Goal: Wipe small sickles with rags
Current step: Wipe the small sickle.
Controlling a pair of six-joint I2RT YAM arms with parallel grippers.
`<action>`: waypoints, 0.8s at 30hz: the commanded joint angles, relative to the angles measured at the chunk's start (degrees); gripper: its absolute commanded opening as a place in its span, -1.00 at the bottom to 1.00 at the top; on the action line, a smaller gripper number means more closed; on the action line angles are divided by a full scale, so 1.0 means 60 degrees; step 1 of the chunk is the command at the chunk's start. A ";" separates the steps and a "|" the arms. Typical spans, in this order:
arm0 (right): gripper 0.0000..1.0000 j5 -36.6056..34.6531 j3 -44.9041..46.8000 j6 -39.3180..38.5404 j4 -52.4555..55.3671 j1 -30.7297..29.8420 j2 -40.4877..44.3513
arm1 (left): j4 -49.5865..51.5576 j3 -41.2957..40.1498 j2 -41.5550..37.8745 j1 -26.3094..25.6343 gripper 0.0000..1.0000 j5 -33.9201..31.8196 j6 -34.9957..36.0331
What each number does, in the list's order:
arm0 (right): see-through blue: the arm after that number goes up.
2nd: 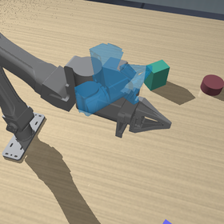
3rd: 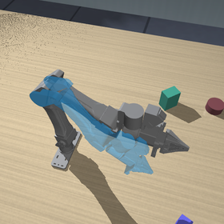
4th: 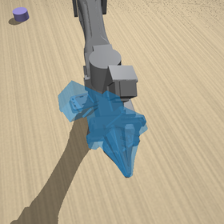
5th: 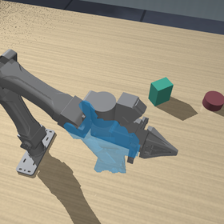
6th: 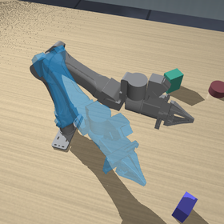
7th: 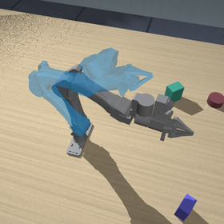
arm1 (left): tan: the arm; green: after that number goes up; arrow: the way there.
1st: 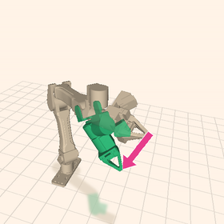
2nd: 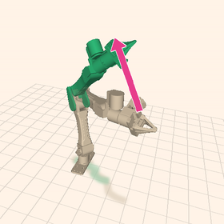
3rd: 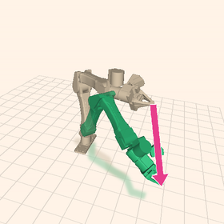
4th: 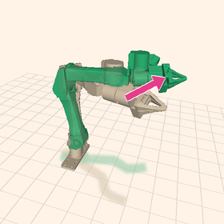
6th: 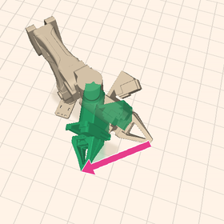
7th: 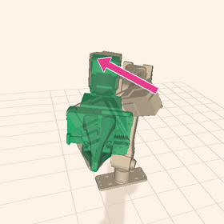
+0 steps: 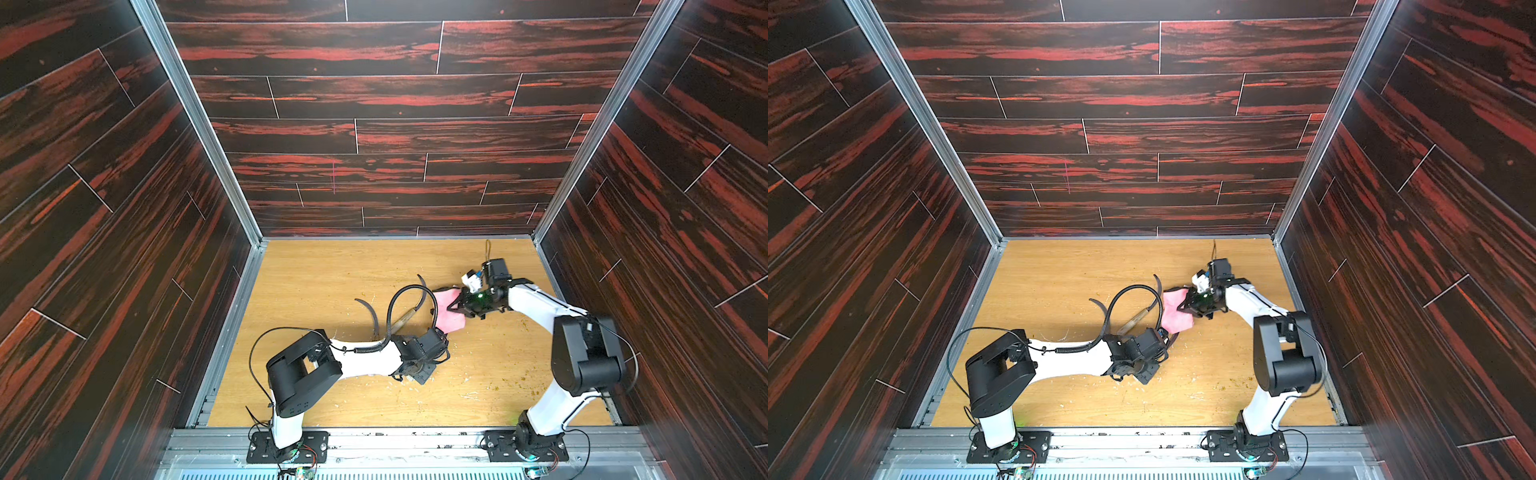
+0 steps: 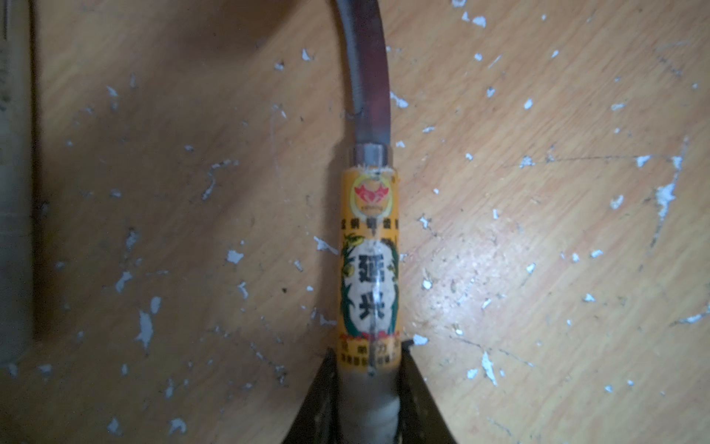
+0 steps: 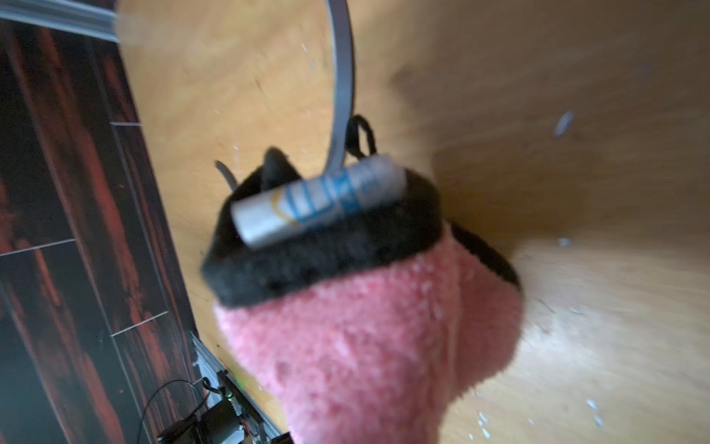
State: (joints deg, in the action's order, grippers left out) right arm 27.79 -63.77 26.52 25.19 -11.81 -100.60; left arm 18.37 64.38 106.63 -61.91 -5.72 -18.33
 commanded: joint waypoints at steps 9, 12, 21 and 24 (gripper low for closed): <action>-1.00 0.0606 -0.1001 0.0454 -0.0963 -0.0097 -0.0927 | -0.0924 -0.0597 -0.1433 -0.0021 -0.80 0.0750 0.0364; -1.00 0.1082 -0.1684 0.0622 -0.1008 -0.0060 -0.1185 | -0.1277 -0.0955 -0.1664 -0.0053 -0.81 0.1097 0.0315; -1.00 0.0446 -0.2739 0.0604 -0.0405 0.0069 -0.1152 | -0.0832 -0.0828 -0.1216 -0.0062 -0.81 0.0988 0.0344; -1.00 0.0409 -0.2503 0.0677 -0.0521 0.0210 -0.0776 | -0.0857 -0.0813 -0.1087 -0.0060 -0.81 0.0999 0.0337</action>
State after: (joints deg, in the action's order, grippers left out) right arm 30.92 -79.61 30.06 21.02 -11.44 -106.76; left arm 12.38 58.81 99.35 -62.00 0.01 -17.04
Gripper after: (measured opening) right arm 0.123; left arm 0.264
